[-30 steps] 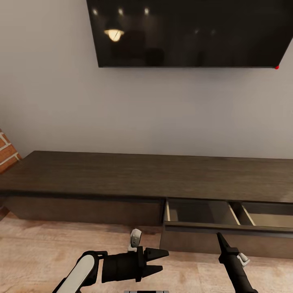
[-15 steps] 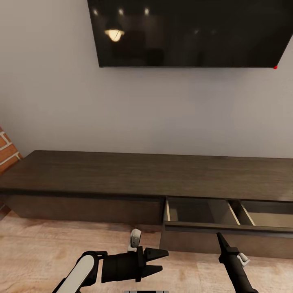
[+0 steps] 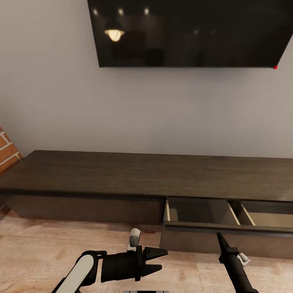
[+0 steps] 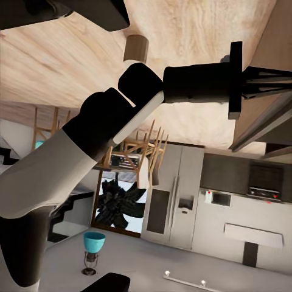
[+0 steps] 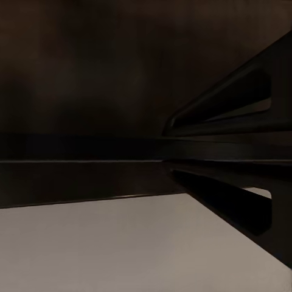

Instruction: Place each of the two pumpkins and all three candles from the living room inside a cabinet in the living room (use any cabinet), then make sure every cabinet is closed, and position the cauldron so it is next to a table in the living room.

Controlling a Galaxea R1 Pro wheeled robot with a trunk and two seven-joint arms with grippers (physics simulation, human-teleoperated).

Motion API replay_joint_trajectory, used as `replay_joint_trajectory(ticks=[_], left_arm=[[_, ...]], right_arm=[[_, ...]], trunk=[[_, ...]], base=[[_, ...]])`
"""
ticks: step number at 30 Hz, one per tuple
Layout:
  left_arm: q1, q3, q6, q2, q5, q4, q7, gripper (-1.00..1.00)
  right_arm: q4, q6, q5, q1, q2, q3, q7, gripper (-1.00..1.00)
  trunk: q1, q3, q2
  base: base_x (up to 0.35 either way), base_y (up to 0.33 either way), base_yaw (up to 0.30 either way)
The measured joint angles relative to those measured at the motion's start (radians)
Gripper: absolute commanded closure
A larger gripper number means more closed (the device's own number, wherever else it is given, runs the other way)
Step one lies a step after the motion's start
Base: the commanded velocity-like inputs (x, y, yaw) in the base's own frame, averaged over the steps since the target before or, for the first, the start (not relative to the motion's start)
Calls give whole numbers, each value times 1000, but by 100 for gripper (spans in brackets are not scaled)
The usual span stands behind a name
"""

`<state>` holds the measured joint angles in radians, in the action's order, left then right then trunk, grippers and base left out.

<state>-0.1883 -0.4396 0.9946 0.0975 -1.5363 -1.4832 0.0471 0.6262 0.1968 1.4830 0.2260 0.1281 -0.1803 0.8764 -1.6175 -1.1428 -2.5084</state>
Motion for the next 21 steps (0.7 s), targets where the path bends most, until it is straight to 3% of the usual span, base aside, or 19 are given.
replay_joint_trajectory(ticks=[17, 21], left_arm=[[0, -1, 0, 0, 0, 0, 0, -100], [0, -1, 0, 0, 0, 0, 0, -100]], right_arm=[[1, 2, -10, 0, 2, -3, -1, 100], [6, 2, -10, 0, 2, -3, -8, 100]], trunk=[[0, 0, 0], [0, 0, 0]], base=[[0, 0, 0], [-160, 0, 0]])
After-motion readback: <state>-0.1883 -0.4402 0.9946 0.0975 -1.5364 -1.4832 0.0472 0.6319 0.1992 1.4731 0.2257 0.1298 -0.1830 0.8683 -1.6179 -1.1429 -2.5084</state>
